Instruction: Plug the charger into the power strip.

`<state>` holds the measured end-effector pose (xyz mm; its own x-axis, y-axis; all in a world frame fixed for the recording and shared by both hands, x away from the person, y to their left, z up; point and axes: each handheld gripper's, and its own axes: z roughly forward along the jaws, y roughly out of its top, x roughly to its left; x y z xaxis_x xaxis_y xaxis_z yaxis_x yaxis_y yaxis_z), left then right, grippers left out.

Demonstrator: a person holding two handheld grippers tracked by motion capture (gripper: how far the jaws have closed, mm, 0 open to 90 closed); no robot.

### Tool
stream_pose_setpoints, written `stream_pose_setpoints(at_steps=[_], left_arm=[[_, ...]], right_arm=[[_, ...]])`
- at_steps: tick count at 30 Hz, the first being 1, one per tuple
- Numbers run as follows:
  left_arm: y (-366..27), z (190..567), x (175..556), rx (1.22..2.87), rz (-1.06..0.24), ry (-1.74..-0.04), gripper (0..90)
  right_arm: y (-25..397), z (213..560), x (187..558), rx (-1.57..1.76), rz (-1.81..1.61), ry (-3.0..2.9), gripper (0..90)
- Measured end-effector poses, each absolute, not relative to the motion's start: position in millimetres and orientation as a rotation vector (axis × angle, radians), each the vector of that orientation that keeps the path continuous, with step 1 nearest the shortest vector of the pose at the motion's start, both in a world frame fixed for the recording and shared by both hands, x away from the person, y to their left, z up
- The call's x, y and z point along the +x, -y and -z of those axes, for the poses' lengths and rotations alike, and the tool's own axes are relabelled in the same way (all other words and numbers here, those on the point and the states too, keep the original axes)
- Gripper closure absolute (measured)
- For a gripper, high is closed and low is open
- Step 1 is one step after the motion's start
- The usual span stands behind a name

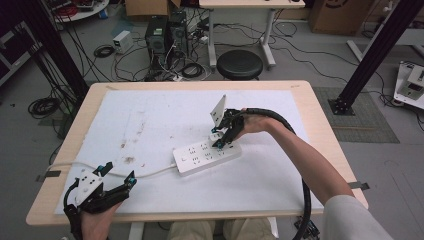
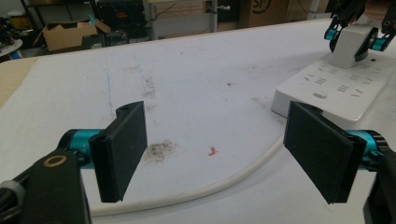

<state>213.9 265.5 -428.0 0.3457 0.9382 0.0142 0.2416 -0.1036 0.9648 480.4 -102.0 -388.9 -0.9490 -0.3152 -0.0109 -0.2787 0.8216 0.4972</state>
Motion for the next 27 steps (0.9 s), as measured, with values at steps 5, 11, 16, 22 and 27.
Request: stream_pose_setpoints(at_steps=[5, 11, 16, 22, 27], left_arm=[[-268, 429, 212, 1.58, -0.854, -1.103, 21.5], [-270, 430, 209, 1.583, -0.855, -1.105, 21.5], [-271, 431, 209, 1.569, -0.85, -1.114, 21.5], [-270, 431, 211, 1.576, -0.849, -1.107, 21.5], [-270, 431, 215, 1.574, -0.854, -1.104, 21.5]], right_arm=[[99, 389, 480, 0.464, 0.778, 2.915, 56.9], [95, 386, 478, 0.426, 0.825, 2.912, 40.2], [97, 386, 476, 0.407, 0.811, 2.924, 27.9], [107, 380, 473, 0.333, 0.816, 2.985, 24.5], [120, 380, 468, 0.238, 0.866, 3.0, 22.1]])
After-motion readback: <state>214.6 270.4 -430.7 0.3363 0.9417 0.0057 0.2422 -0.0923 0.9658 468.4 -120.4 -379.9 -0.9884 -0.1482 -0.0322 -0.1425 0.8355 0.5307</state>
